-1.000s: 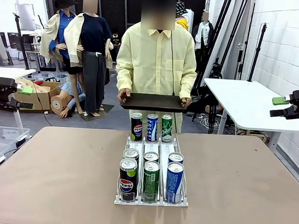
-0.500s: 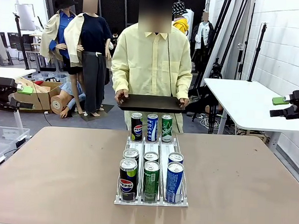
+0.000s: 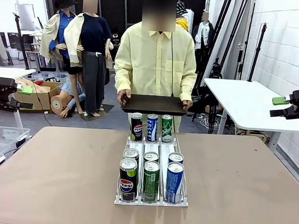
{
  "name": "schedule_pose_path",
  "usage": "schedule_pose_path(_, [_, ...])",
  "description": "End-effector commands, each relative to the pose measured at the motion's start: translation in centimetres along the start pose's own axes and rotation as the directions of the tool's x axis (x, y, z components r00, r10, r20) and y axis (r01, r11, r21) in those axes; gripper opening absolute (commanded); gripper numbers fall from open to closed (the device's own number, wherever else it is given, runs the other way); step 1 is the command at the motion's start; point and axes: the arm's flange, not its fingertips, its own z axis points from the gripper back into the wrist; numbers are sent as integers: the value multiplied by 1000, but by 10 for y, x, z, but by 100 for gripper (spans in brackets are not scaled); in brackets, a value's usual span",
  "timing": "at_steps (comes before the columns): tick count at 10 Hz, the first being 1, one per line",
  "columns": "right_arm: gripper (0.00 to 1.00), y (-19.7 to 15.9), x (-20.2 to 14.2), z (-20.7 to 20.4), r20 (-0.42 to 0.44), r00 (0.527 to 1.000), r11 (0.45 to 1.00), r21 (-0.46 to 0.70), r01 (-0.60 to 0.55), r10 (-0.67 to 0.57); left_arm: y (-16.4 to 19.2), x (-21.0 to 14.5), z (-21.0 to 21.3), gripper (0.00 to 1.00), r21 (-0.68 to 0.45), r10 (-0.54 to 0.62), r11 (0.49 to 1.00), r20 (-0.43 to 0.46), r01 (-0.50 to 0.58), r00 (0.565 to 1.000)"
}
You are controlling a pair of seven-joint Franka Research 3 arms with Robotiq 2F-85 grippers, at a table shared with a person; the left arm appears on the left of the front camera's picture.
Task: Retrieve and hand over the desired beverage to the person.
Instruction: Pick up a can of the same type that the person held from the Automatic Can Dispenser.
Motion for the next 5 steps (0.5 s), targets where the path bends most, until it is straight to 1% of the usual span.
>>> schedule_pose_path(1, [100,1,2,-1,11,1000,1000,15,6,-6,-2,0,2,100,-11,1,1000,7,-1,1000])
schedule_pose_path(5, [100,1,2,-1,11,1000,1000,15,6,-6,-2,0,2,100,-11,1,1000,7,-1,1000])
